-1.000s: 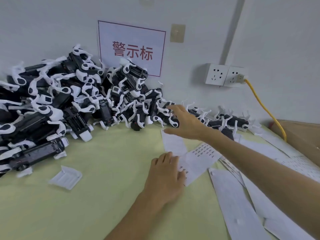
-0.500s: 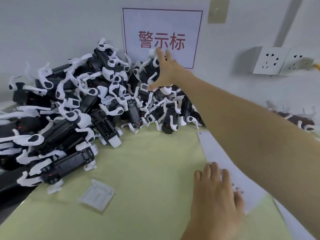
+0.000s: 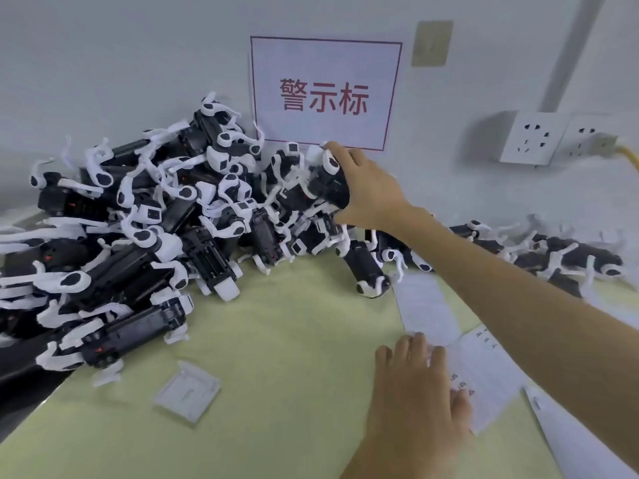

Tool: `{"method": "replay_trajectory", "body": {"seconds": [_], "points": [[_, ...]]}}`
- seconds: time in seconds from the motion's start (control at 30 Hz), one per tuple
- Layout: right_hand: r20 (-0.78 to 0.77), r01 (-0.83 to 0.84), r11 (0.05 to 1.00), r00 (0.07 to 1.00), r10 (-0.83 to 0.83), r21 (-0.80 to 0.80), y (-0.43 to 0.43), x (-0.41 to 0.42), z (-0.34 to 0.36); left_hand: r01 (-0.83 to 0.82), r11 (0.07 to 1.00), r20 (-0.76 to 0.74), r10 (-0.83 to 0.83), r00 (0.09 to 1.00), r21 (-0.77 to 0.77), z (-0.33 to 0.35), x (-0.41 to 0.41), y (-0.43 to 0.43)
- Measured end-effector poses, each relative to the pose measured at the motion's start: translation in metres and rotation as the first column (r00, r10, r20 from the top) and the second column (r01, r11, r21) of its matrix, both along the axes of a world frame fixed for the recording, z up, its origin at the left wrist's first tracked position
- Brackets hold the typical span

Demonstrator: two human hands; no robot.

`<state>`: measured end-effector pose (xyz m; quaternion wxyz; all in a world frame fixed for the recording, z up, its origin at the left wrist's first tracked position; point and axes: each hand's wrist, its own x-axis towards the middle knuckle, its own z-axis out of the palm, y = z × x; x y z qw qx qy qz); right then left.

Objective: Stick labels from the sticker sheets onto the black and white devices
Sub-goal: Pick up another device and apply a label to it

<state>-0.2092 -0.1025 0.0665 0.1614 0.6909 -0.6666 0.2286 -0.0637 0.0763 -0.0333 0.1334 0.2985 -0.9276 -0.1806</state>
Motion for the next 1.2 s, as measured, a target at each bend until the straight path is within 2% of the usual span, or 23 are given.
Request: {"method": "replay_trajectory", "body": {"seconds": [0.1, 0.17, 0.2, 0.3, 0.37, 0.43, 0.5, 0.57, 0.63, 0.7, 0.73, 0.77, 0.8, 0.87, 0.9, 0.97, 1.03, 1.1, 1.2], "points": [[-0.064, 0.038, 0.996, 0.997, -0.033, 0.079, 0.051, -0.006, -0.031, 0.007, 0.999, 0.013, -0.006, 1.000, -0.043, -0.020, -0.006, 0.007], [-0.150, 0.020, 0.991, 0.989, 0.000, 0.131, 0.080, -0.008, -0.045, 0.025, 0.998, -0.037, -0.027, 0.999, -0.063, -0.029, -0.007, 0.003], [-0.146, 0.006, 0.986, 0.989, 0.019, 0.169, 0.092, -0.008, -0.047, 0.025, 0.999, -0.057, -0.028, 0.998, -0.041, -0.032, -0.008, 0.001], [-0.029, -0.039, 0.971, 0.998, 0.047, 0.234, 0.122, -0.010, -0.040, 0.011, 0.999, -0.095, -0.015, 0.995, -0.039, -0.039, -0.012, -0.007], [0.097, -0.088, 0.984, 0.993, 0.074, 0.157, 0.139, -0.012, -0.029, -0.014, 1.000, -0.113, 0.013, 0.994, -0.007, -0.041, -0.012, -0.011], [0.306, -0.091, 0.994, 0.950, 0.067, 0.065, 0.159, -0.015, -0.019, -0.033, 0.999, -0.139, 0.036, 0.990, 0.020, -0.042, -0.012, -0.015], [0.568, -0.065, 0.998, 0.821, 0.050, 0.007, 0.178, -0.016, -0.012, -0.049, 0.997, -0.181, 0.058, 0.982, 0.055, -0.042, -0.013, -0.018], [0.799, -0.077, 0.994, 0.592, 0.106, -0.075, 0.196, -0.019, -0.013, -0.061, 0.991, -0.217, 0.085, 0.973, 0.115, -0.040, -0.013, -0.021], [0.929, -0.076, 0.990, 0.345, 0.136, -0.116, 0.218, -0.024, -0.023, -0.052, 0.989, -0.214, 0.082, 0.973, 0.140, -0.040, -0.013, -0.022], [0.990, -0.083, 0.992, 0.104, 0.098, -0.090, 0.243, -0.028, -0.039, -0.032, 0.990, -0.205, 0.061, 0.977, 0.139, -0.039, -0.013, -0.021], [0.998, -0.102, 0.993, 0.008, 0.065, -0.064, 0.256, -0.029, -0.048, -0.008, 0.985, -0.257, 0.053, 0.965, 0.174, -0.036, -0.013, -0.020], [0.998, -0.122, 0.991, -0.052, 0.041, -0.047, 0.267, -0.028, -0.057, 0.028, 0.964, -0.345, 0.068, 0.936, 0.265, -0.030, -0.011, -0.018], [0.997, -0.130, 0.991, -0.075, 0.021, -0.031, 0.275, -0.027, -0.064, 0.086, 0.910, -0.438, 0.111, 0.892, 0.406, -0.024, -0.010, -0.016], [0.996, -0.104, 0.995, -0.092, -0.001, -0.008, 0.284, -0.024, -0.078, 0.251, 0.711, -0.537, 0.206, 0.818, 0.657, -0.014, -0.010, -0.015], [0.993, -0.071, 0.997, -0.120, 0.000, -0.008, 0.285, -0.021, -0.083, 0.318, 0.623, -0.551, 0.220, 0.805, 0.714, -0.011, -0.010, -0.014], [0.982, -0.027, 0.999, -0.188, 0.020, -0.026, 0.283, -0.013, -0.088, 0.431, 0.482, -0.586, 0.234, 0.776, 0.763, -0.008, -0.009, -0.010], [0.978, -0.059, 0.997, -0.202, 0.043, -0.056, 0.281, -0.007, -0.087, 0.485, 0.377, -0.600, 0.301, 0.741, 0.789, -0.007, -0.009, -0.009], [0.979, -0.136, 0.987, -0.192, 0.061, -0.089, 0.283, -0.002, -0.084, 0.493, 0.309, -0.581, 0.371, 0.725, 0.813, -0.005, -0.008, -0.011], [0.988, -0.233, 0.969, -0.146, 0.042, -0.076, 0.287, -0.003, -0.082, 0.480, 0.258, -0.544, 0.458, 0.704, 0.838, -0.002, -0.007, -0.016]]}}
